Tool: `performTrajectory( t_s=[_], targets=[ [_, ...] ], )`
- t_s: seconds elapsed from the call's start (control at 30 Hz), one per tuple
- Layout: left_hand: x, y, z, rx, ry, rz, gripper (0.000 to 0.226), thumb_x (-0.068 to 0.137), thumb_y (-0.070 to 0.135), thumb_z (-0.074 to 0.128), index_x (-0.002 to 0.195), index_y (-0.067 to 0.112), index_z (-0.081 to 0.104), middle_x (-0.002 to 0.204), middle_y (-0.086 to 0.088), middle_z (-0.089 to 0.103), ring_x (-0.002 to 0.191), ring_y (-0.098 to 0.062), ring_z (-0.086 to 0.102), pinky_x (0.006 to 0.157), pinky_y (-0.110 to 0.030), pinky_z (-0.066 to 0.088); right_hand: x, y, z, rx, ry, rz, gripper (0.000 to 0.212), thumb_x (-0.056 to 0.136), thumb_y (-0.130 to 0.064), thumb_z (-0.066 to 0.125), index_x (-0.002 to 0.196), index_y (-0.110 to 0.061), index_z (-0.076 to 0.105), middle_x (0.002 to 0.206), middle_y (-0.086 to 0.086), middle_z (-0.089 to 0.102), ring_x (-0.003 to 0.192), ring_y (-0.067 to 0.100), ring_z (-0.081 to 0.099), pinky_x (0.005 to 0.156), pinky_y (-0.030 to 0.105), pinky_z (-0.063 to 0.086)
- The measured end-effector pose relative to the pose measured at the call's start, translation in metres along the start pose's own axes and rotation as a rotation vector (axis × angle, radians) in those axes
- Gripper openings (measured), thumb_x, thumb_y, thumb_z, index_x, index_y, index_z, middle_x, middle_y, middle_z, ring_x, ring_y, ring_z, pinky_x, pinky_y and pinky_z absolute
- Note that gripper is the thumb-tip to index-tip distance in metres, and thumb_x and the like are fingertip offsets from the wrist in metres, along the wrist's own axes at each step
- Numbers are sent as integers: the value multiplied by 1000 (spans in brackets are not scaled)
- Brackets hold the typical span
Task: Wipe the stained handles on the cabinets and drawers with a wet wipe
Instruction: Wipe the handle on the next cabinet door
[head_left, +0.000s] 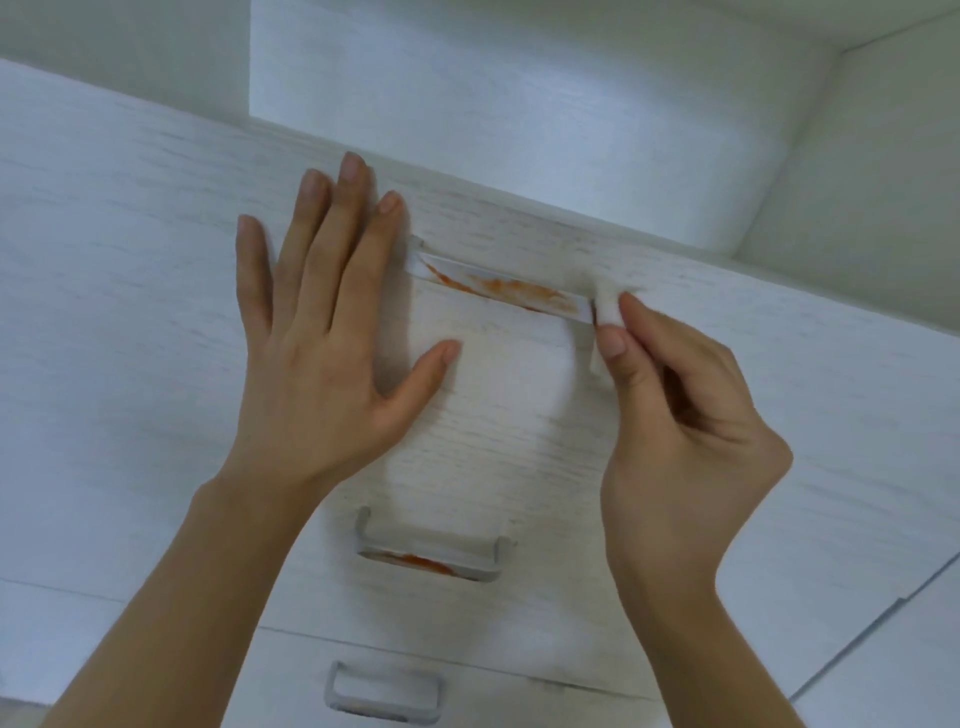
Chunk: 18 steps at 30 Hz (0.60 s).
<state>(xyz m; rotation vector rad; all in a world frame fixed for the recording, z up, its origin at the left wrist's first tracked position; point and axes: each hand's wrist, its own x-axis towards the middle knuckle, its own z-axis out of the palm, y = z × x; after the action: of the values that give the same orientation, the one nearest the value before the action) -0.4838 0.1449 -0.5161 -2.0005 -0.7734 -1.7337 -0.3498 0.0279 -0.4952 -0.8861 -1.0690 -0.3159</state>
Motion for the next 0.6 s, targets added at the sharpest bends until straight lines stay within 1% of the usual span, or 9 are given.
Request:
performTrajectory(
  t_s=[0.07, 0.13, 0.23, 0.27, 0.33, 0.4, 0.5, 0.6],
  targets=[
    [-1, -5, 0, 10, 2, 26, 74, 93, 50, 46, 145, 3, 25, 153, -18, 19, 143, -33, 12, 115, -48, -1, 0, 1, 0, 64, 14, 62, 20, 81, -14, 69, 96, -26, 70, 94, -12, 71, 96, 4, 66, 85, 13, 49],
    [-1, -9, 1, 27, 8, 44, 74, 93, 52, 45, 146, 5, 24, 153, -19, 20, 144, -30, 12, 115, -47, 0, -3, 0, -4, 75, 14, 75, 19, 79, -17, 70, 94, -27, 71, 92, -14, 72, 95, 3, 66, 83, 11, 48],
    [-1, -11, 5, 40, 33, 48, 74, 93, 53, 45, 146, 6, 24, 153, -19, 22, 144, -30, 13, 115, -48, 1, -1, -3, -8, -18, 27, -51, 17, 81, -16, 71, 96, -24, 70, 91, -17, 71, 94, 1, 65, 83, 11, 47],
    [-1, -10, 6, 46, 44, 48, 74, 93, 53, 45, 146, 5, 24, 152, -19, 22, 144, -30, 14, 115, -48, 1, 2, -3, -7, -55, 8, -118, 18, 82, -14, 70, 99, -22, 69, 94, -18, 69, 94, 1, 65, 84, 12, 47],
    [-1, -10, 8, 50, 60, 51, 74, 92, 53, 45, 145, 4, 26, 152, -20, 23, 143, -31, 15, 115, -50, 3, 7, 0, -2, -119, -67, -231, 21, 84, -10, 68, 104, -18, 66, 101, -14, 67, 97, 3, 64, 87, 18, 48],
    [0, -10, 8, 47, 77, 61, 74, 92, 53, 46, 144, 3, 27, 151, -20, 24, 142, -32, 17, 114, -51, 4, 7, 4, 0, -141, -88, -268, 23, 85, -8, 67, 106, -16, 63, 102, -9, 66, 99, 5, 63, 88, 19, 47],
    [1, -11, 7, 43, 88, 85, 74, 92, 51, 49, 142, 1, 30, 149, -23, 26, 141, -34, 19, 114, -51, 4, 3, 10, -4, -143, -55, -282, 24, 84, -3, 68, 106, -11, 63, 103, -3, 65, 99, 5, 63, 89, 18, 47],
    [2, -10, 9, 29, 97, 82, 73, 92, 50, 50, 141, -1, 31, 148, -24, 27, 141, -34, 20, 114, -52, 5, 5, 12, -7, -139, -77, -316, 23, 85, -2, 67, 106, -11, 63, 102, -5, 66, 99, 7, 63, 88, 22, 48]
  ],
)
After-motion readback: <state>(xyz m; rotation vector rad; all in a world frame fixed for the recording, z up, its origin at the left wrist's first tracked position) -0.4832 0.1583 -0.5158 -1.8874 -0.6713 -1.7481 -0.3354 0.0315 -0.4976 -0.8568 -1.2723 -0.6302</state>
